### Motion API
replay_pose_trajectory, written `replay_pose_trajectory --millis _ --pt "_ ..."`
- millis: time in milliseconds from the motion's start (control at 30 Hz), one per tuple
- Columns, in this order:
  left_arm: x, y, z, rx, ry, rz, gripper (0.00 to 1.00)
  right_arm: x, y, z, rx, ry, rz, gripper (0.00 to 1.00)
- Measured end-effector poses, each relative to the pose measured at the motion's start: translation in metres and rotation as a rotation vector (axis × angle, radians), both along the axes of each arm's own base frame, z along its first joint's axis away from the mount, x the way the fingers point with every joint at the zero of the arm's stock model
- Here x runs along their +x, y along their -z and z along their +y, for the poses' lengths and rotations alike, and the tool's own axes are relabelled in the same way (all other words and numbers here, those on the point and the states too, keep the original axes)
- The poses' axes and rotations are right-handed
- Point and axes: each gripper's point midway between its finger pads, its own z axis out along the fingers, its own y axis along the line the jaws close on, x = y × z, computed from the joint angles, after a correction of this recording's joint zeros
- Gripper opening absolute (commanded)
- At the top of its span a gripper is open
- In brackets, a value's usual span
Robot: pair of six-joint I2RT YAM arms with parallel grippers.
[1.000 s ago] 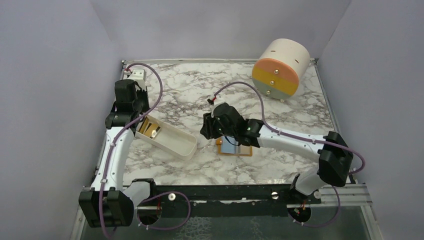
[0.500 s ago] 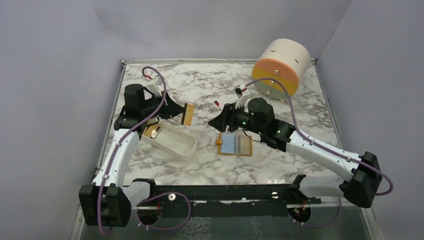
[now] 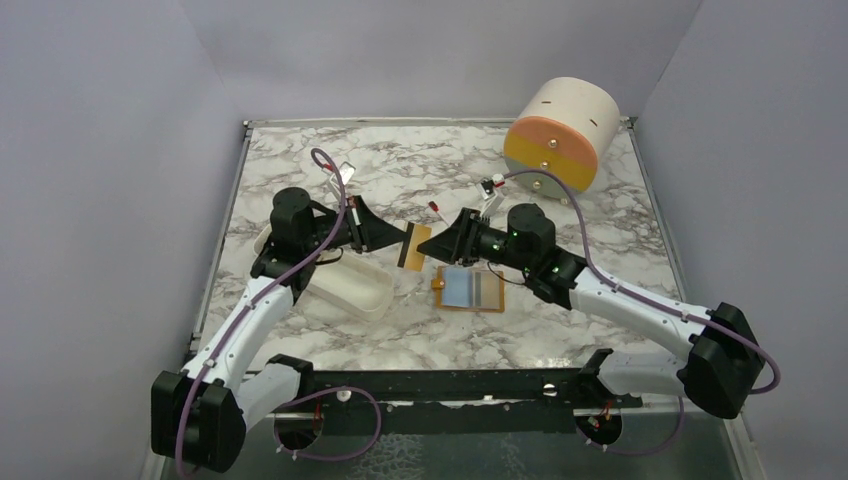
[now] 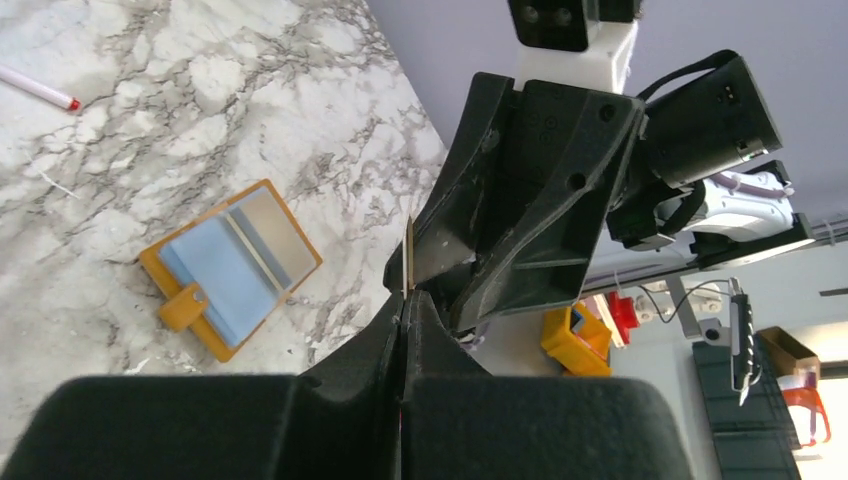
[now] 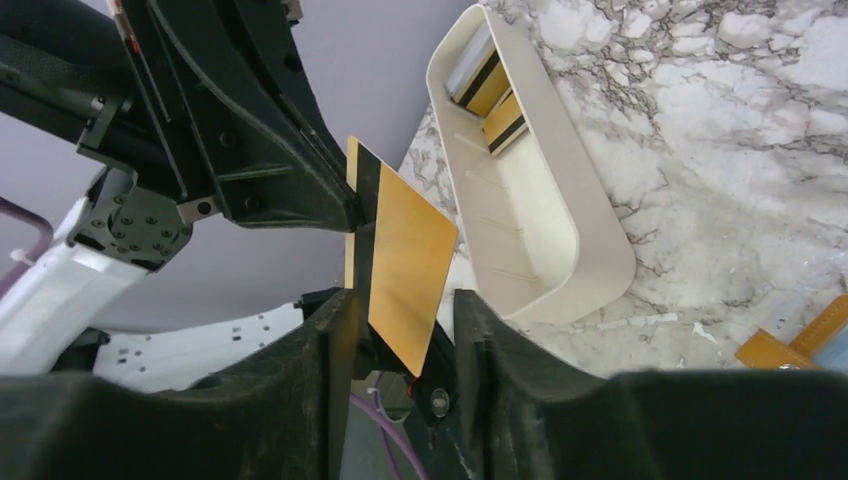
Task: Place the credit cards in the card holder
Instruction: Pick up the credit card from the storage box.
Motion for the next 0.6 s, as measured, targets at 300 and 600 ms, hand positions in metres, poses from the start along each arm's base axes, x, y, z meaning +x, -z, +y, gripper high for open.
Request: replay_pose_trajectory --millis 300,600 --pt "0.002 0.001 -0.005 -0.034 -0.032 0.039 0.5 -0.001 -0.002 -0.003 0.059 0.005 0.021 0.01" --pt "0.016 0.02 0.001 0.049 -0.128 0.044 0.5 0.005 0.019 -0.029 -0.102 0.066 -0.028 0.01"
